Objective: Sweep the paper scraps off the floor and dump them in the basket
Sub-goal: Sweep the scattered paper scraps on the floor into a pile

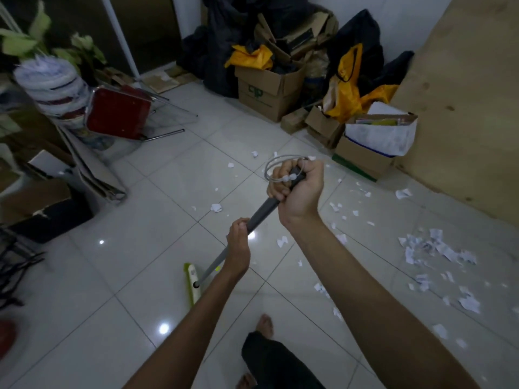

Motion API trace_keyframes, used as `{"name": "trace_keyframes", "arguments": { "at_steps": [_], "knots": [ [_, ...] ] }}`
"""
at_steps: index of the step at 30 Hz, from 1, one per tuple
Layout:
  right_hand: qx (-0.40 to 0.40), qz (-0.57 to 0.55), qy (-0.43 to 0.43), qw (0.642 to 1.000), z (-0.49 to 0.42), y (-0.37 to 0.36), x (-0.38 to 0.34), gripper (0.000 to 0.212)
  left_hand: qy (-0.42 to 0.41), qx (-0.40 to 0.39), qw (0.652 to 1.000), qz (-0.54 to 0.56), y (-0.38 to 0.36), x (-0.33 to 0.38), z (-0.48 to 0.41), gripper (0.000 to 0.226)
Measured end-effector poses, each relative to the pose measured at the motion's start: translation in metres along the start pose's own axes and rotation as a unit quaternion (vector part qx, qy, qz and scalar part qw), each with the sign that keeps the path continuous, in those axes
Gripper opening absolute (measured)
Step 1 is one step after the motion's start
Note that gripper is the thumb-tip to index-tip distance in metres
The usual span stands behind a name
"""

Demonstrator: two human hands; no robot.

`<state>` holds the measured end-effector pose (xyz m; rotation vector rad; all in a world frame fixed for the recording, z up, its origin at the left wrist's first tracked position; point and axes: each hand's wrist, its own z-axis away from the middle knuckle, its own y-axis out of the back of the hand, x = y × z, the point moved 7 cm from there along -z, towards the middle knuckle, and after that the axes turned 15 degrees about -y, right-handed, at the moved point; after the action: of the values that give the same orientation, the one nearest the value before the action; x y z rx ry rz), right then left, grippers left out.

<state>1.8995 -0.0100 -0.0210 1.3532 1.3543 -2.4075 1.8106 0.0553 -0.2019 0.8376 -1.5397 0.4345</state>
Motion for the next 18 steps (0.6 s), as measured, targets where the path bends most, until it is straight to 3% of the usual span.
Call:
{"name": "trace_keyframes", "arguments": {
  "at_steps": [10, 15, 18],
  "knots": [
    [0.038, -0.04, -0.014, 0.998, -0.102, 0.0, 0.032, 0.035, 0.006, 0.02, 1.0, -0.011, 0.024, -0.055, -0.089, 0.061],
    [0.013, 0.06, -0.009, 0.998, -0.133, 0.007, 0.023, 0.022, 0.034, 0.018, 0.999, -0.011, 0.016, -0.068, -0.12, 0.051],
    [0.007, 0.121, 0.007, 0.993, -0.143, 0.019, 0.012, 0.035, 0.055, -0.002, 0.998, -0.01, 0.003, -0.071, -0.125, 0.046]
  ]
}}
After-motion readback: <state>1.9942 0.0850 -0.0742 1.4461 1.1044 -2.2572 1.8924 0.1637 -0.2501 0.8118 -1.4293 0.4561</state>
